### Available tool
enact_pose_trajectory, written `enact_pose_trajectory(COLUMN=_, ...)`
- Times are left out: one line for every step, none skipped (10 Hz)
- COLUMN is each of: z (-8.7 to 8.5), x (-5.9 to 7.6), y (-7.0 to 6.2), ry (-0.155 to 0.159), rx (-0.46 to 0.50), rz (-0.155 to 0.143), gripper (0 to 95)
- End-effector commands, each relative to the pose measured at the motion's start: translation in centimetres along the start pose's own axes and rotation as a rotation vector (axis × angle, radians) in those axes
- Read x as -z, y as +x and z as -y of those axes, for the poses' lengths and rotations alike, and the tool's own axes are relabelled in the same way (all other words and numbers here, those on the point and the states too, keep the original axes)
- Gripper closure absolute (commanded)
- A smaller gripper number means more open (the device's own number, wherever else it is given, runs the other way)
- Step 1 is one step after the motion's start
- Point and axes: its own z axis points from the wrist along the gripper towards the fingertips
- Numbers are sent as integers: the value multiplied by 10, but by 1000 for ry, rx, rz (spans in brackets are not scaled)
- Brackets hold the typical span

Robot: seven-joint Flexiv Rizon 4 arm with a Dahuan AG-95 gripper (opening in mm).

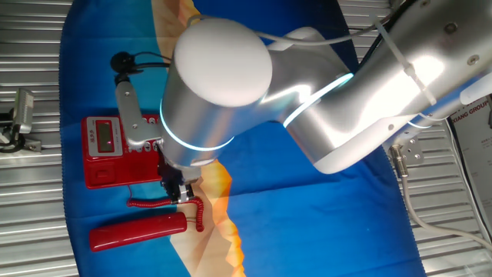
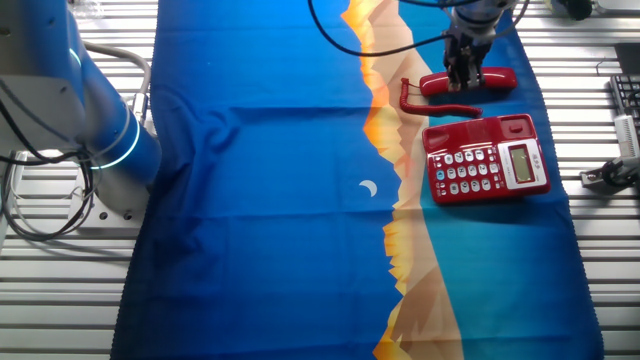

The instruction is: Place the handset of the telephone on the corresponding phone cradle

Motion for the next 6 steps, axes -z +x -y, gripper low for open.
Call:
enact_pose_trajectory(z=-1, x=0, y=-1, ry=-2, rx=6, rz=2, gripper=950)
enact_pose_trajectory(z=-2, x=0, y=-2, ry=-4, rx=8, rz=3, gripper=760)
enact_pose_trajectory(z=-3, x=-1, y=-3, ry=-3, rx=12, rz=4, gripper=760)
enact_pose_trajectory(z=-4, x=-2, y=-4, ry=-3, rx=12, rz=4, gripper=570)
enact_pose_trajectory(z=-5, x=-2, y=-5, ry=-4, rx=16, rz=5, gripper=570)
enact_pose_trajectory(z=-7, x=-3, y=-7, ry=-6, rx=15, rz=7, gripper=380)
